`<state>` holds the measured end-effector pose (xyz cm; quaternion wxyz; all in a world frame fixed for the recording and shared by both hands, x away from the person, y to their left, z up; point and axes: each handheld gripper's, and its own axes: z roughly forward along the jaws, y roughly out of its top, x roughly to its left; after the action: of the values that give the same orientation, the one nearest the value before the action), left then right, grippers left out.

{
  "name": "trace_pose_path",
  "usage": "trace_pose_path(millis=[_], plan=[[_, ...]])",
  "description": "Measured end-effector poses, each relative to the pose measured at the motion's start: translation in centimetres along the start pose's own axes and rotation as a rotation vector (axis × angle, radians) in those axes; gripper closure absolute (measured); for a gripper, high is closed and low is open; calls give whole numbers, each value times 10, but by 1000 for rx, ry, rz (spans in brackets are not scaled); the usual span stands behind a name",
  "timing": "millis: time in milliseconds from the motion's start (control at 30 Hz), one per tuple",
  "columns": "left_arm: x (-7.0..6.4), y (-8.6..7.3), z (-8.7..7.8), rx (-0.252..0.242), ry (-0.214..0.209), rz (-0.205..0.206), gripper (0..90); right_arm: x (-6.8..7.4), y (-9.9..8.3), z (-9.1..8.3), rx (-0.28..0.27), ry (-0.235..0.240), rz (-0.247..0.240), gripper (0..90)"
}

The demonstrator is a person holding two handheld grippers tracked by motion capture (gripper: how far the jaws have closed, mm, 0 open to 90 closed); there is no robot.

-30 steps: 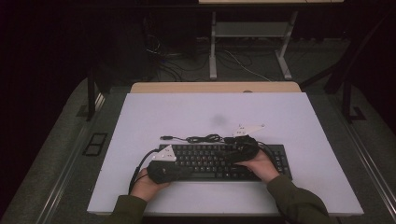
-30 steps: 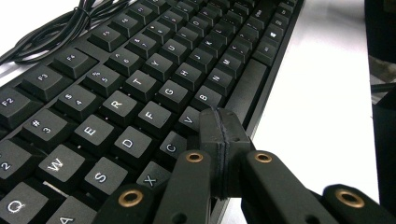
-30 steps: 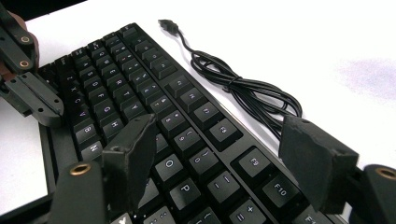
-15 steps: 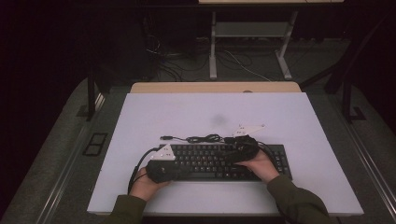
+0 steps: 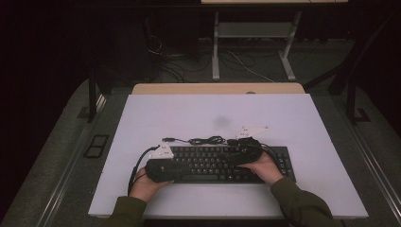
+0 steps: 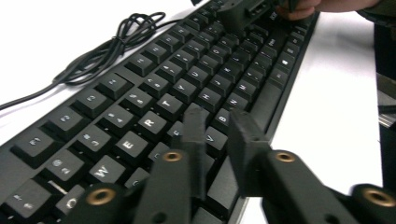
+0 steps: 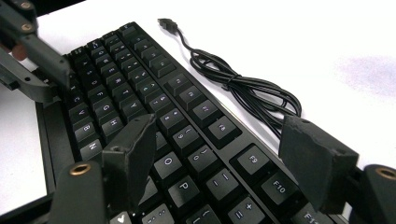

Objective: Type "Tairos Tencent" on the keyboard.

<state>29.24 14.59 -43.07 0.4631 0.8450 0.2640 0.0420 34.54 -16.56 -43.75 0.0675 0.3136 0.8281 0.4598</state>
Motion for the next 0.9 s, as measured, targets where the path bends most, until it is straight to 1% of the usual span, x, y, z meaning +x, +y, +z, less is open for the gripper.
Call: trace_pose_path(millis=[300, 333, 433, 567, 667, 700, 767, 900], plan=[[3, 0, 1, -23, 39, -7, 488, 0, -1, -3, -2, 1, 7, 272], [3, 0, 1, -29, 43, -9, 470, 0, -1, -3, -3, 0, 12, 272], [5, 0, 0, -43, 55, -14, 407, -1, -2, -4, -6, 1, 7, 272], [7, -1, 1, -48, 67, -20, 324, -1, -2, -6, -8, 2, 8, 274], [7, -1, 1, -55, 75, -21, 280, -1, -3, -10, -8, 3, 10, 279], [7, -1, 1, -55, 78, -27, 267, -1, -4, -11, -10, 3, 12, 293], [8, -2, 1, -55, 82, -29, 251, -1, -5, -15, -10, 5, 12, 304], [8, -2, 2, -56, 86, -30, 225, -1, -7, -21, -13, 7, 14, 355]])
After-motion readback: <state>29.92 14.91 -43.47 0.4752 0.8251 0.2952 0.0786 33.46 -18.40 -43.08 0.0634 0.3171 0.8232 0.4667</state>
